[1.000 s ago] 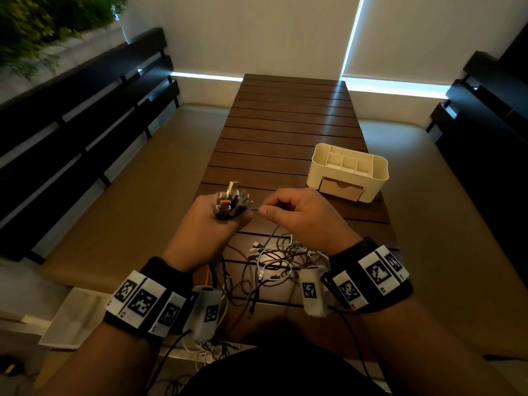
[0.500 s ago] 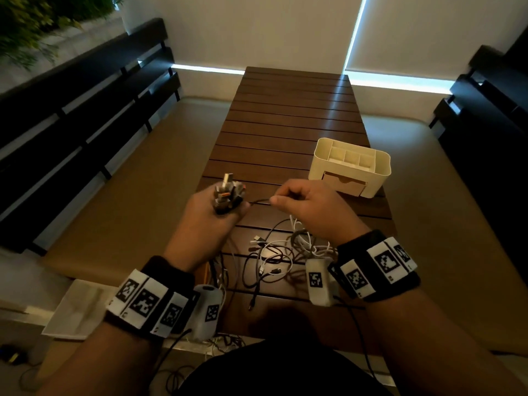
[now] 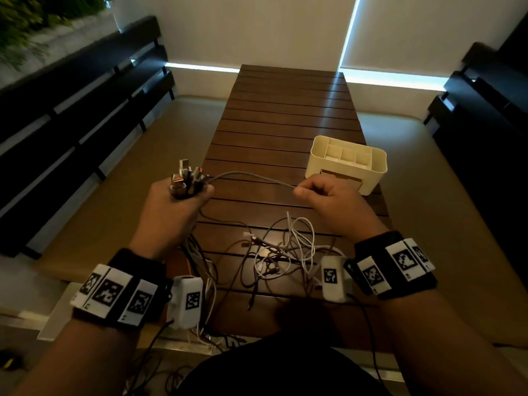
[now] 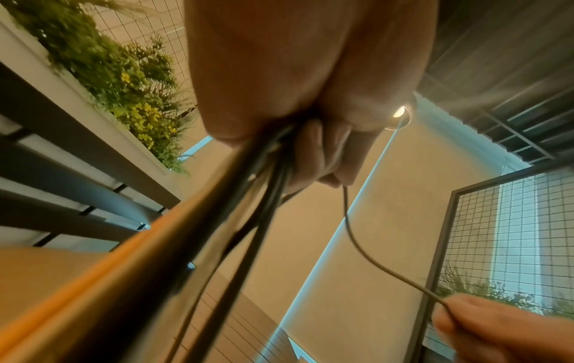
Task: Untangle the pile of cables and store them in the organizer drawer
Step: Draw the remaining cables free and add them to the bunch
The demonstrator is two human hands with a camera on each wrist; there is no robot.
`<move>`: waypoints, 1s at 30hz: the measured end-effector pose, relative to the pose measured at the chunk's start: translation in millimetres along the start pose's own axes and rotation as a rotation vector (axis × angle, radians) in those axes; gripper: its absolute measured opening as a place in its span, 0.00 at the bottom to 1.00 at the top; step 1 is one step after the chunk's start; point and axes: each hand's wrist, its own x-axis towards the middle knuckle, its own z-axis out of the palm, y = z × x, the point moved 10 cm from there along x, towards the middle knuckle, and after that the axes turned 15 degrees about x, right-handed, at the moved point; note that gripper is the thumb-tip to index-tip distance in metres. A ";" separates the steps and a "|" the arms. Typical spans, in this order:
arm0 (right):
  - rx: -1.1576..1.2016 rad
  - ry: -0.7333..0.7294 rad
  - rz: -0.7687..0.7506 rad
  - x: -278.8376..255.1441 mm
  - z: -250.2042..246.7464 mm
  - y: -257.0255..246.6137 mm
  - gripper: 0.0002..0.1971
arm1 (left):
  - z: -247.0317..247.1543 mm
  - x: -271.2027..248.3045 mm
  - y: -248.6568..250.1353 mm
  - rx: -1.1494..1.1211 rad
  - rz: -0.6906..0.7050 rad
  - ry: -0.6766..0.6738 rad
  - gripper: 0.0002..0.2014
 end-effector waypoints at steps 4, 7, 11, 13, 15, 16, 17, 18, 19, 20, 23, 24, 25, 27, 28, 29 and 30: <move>-0.028 -0.252 0.119 -8.0 31.0 0.7 0.07 | 17.5 -5.3 1.0 -0.004 -0.034 -0.091 0.13; 0.052 -0.321 0.194 -21.3 36.2 1.2 0.07 | 11.4 -3.7 -4.7 -0.011 -0.048 -0.078 0.12; 0.195 -0.296 0.278 -38.6 29.2 -0.6 0.08 | 3.3 0.8 -21.4 -0.056 -0.082 -0.059 0.12; 0.227 -0.281 0.313 -46.3 27.7 -0.2 0.07 | 7.3 1.8 -30.0 -0.074 -0.108 -0.072 0.12; 0.256 -0.261 0.349 -54.0 28.1 4.5 0.07 | 15.2 2.5 -38.0 -0.090 -0.134 -0.100 0.11; 0.250 -0.252 0.376 -58.2 28.9 10.5 0.08 | 19.5 2.7 -40.5 -0.089 -0.135 -0.118 0.10; 0.227 -0.250 0.407 -63.5 30.3 18.6 0.09 | 23.6 2.7 -42.7 -0.083 -0.131 -0.134 0.07; 0.190 -0.257 0.437 -69.8 32.9 28.4 0.09 | 26.4 2.7 -45.0 -0.077 -0.128 -0.145 0.03; 0.147 -0.270 0.468 -77.0 36.6 39.4 0.09 | 27.2 3.1 -47.1 -0.072 -0.125 -0.147 0.02; 0.103 -0.290 0.504 -85.2 41.1 52.5 0.09 | 27.1 4.2 -50.4 -0.068 -0.122 -0.143 0.04; -0.055 -0.401 0.621 -114.4 60.7 93.8 0.09 | 25.5 6.5 -58.0 -0.077 -0.124 -0.143 0.05; -0.119 -0.436 0.634 -120.9 67.2 103.4 0.10 | 25.6 6.5 -59.7 -0.089 -0.128 -0.150 0.05; -0.170 -0.454 0.636 -123.9 72.3 110.2 0.10 | 25.2 6.5 -61.2 -0.098 -0.133 -0.157 0.05; -0.198 -0.426 0.622 -119.8 79.2 112.1 0.09 | 23.5 5.1 -60.3 -0.102 -0.126 -0.167 0.04; -0.180 -0.384 0.608 -114.0 81.2 109.0 0.08 | 21.8 4.2 -59.5 -0.100 -0.117 -0.171 0.04; -0.157 -0.331 0.579 -106.2 82.3 104.6 0.07 | 19.6 2.7 -58.8 -0.096 -0.112 -0.172 0.04; -0.140 -0.274 0.536 -97.0 83.3 98.9 0.07 | 16.5 1.1 -58.9 -0.094 -0.109 -0.169 0.04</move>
